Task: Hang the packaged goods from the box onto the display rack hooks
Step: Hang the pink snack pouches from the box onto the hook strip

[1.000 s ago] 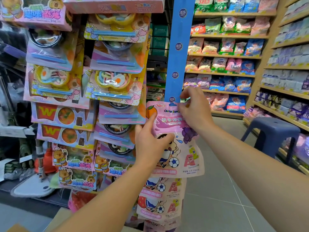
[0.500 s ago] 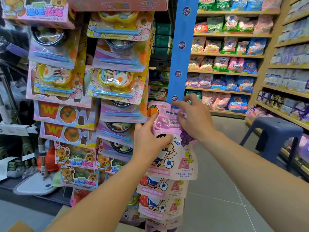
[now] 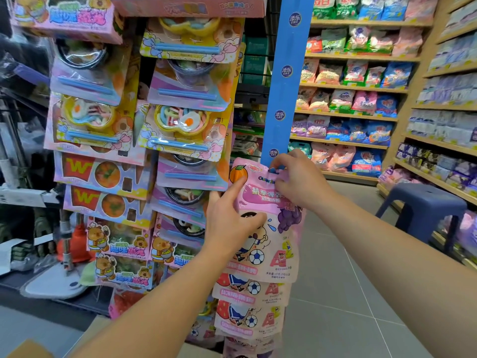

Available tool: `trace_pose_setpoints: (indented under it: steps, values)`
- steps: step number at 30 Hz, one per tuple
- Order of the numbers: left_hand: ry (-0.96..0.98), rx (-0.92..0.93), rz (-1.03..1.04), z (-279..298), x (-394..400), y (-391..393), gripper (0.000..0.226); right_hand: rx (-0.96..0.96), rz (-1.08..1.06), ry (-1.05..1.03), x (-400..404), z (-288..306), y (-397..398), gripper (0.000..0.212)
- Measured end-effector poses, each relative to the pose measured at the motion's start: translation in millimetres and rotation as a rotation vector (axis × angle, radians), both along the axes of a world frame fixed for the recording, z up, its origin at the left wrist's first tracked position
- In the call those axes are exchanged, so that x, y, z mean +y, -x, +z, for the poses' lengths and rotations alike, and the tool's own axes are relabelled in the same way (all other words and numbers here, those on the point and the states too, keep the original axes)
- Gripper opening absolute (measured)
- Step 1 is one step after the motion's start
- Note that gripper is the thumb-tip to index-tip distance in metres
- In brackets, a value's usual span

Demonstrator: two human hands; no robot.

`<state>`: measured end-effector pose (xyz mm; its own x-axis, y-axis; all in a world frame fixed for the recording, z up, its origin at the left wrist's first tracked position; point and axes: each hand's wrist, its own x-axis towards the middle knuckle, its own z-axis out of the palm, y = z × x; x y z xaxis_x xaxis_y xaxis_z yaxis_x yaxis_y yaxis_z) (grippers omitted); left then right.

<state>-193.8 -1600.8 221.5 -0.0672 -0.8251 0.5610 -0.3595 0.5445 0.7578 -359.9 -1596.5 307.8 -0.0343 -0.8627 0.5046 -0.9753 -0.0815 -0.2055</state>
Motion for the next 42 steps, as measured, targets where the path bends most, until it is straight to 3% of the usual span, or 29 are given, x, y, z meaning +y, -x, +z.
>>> trace_pose_setpoints:
  steps: [10, 20, 25, 29, 34, 42]
  values:
    - [-0.014, -0.023, -0.012, -2, 0, -2, 0.084, -0.176, 0.105, -0.029, 3, -5, 10, 0.028]
    - [-0.083, 0.025, 0.012, 6, -2, 10, 0.084, -0.118, 0.073, 0.058, 1, 1, 12, 0.032]
    - [-0.072, -0.016, 0.016, 6, -1, 9, 0.082, -0.149, 0.054, 0.078, 4, -11, 12, 0.044]
    - [-0.059, -0.071, 0.027, 2, -1, 7, 0.081, -0.197, -0.015, 0.084, 2, -20, 15, 0.047]
    - [-0.050, -0.142, 0.040, -3, -2, 8, 0.081, -0.324, -0.087, -0.009, -4, -30, 18, 0.065]
    - [-0.064, -0.358, 0.111, -12, 1, 8, 0.080, -0.280, -0.158, 0.028, -4, -37, 15, 0.062]
